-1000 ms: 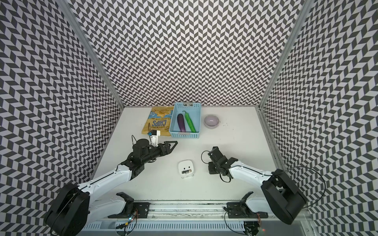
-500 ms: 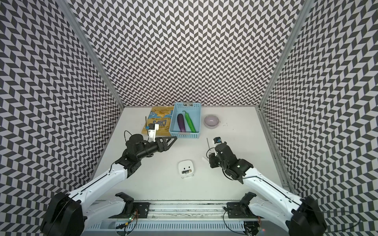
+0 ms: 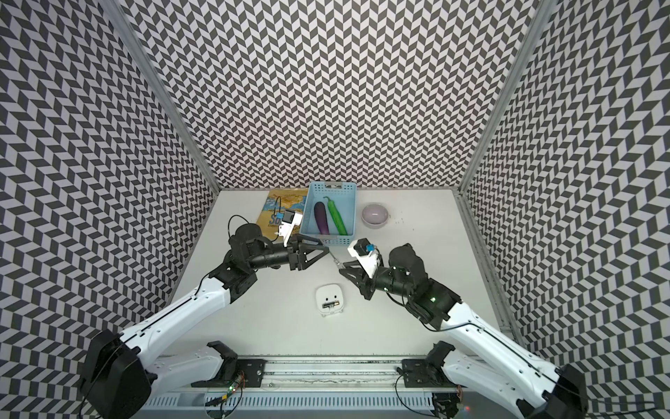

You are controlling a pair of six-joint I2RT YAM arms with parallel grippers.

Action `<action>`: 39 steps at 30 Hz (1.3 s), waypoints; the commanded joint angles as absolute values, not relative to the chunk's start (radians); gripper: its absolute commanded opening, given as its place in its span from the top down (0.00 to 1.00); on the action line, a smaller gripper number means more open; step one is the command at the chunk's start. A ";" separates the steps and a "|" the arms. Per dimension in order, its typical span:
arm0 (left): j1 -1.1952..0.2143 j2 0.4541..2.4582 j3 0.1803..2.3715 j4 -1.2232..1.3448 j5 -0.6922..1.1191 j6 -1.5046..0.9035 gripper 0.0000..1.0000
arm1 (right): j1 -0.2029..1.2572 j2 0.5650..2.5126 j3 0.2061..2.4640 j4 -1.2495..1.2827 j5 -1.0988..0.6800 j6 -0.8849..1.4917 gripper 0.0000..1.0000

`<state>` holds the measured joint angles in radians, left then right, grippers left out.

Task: Remove the battery from the alarm
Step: Pick up the screwdriver from the center of the board.

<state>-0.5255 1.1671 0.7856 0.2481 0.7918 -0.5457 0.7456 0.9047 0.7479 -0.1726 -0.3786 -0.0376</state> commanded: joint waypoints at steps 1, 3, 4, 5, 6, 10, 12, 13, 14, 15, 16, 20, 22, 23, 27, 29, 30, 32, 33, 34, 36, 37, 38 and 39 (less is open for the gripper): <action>-0.530 1.170 0.821 0.230 0.825 -0.519 0.30 | 0.767 0.907 0.782 -0.185 -0.312 -0.113 0.99; -0.529 1.177 0.834 0.218 0.828 -0.529 0.32 | 0.791 0.902 0.788 -0.195 -0.202 -0.129 1.00; -0.529 1.180 0.842 0.203 0.828 -0.533 0.32 | 0.804 0.900 0.790 -0.200 -0.139 -0.144 0.99; -0.529 1.181 0.849 0.180 0.825 -0.535 0.32 | 0.823 0.901 0.794 -0.211 -0.055 -0.165 1.00; -0.529 1.181 0.858 0.151 0.822 -0.531 0.32 | 0.840 0.902 0.801 -0.223 0.022 -0.179 1.00; -0.517 1.163 0.874 0.059 0.815 -0.539 0.31 | 0.901 0.911 0.815 -0.230 0.245 -0.267 1.00; -0.494 1.156 0.875 0.040 0.825 -0.573 0.31 | 0.933 0.922 0.816 -0.224 0.326 -0.313 1.00; -0.485 1.152 0.875 0.040 0.832 -0.591 0.31 | 0.949 0.929 0.819 -0.221 0.358 -0.332 1.00; -0.476 1.150 0.876 0.038 0.835 -0.606 0.31 | 0.963 0.935 0.820 -0.218 0.381 -0.351 1.00; -0.471 1.148 0.880 0.033 0.838 -0.612 0.30 | 0.977 0.941 0.818 -0.210 0.400 -0.372 1.00; -0.471 1.147 0.884 0.027 0.835 -0.612 0.30 | 0.988 0.946 0.818 -0.206 0.412 -0.388 1.00; -0.471 1.159 0.889 0.039 0.865 -0.616 0.31 | 1.017 0.975 0.821 -0.193 0.433 -0.426 1.00; -0.471 1.168 0.881 0.066 0.881 -0.634 0.31 | 1.027 0.982 0.824 -0.189 0.434 -0.435 1.00; -0.472 1.172 0.878 0.074 0.890 -0.642 0.32 | 1.031 0.985 0.824 -0.184 0.433 -0.436 1.00; -0.485 1.193 0.874 0.104 0.905 -0.661 0.43 | 1.049 0.985 0.811 -0.164 0.417 -0.462 1.00; -0.496 1.204 0.880 0.102 0.908 -0.658 0.52 | 1.052 0.991 0.810 -0.164 0.426 -0.468 1.00; -0.502 1.209 0.883 0.099 0.906 -0.657 0.57 | 1.052 0.994 0.811 -0.164 0.428 -0.469 1.00; -0.515 1.224 0.887 0.092 0.905 -0.651 0.64 | 1.056 0.999 0.815 -0.163 0.425 -0.474 1.00; -0.519 1.231 0.888 0.088 0.904 -0.648 0.67 | 1.058 1.001 0.816 -0.161 0.424 -0.478 1.00; -0.523 1.235 0.890 0.085 0.901 -0.643 0.71 | 1.060 1.004 0.816 -0.159 0.423 -0.483 1.00; -0.526 1.239 0.890 0.085 0.897 -0.640 0.79 | 1.063 1.010 0.818 -0.158 0.422 -0.488 1.00; -0.526 1.239 0.890 0.086 0.894 -0.638 0.83 | 1.064 1.013 0.818 -0.158 0.423 -0.492 1.00; -0.528 1.239 0.891 0.087 0.894 -0.638 0.86 | 1.065 1.015 0.817 -0.156 0.425 -0.494 1.00; -0.530 1.241 0.893 0.086 0.893 -0.638 0.90 | 1.065 1.018 0.818 -0.158 0.426 -0.497 1.00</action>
<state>-0.5240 1.2430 0.8589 0.0734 0.8871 -0.6464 1.0576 1.0103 0.7910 -0.2279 0.4152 -0.4831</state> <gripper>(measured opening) 0.121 0.172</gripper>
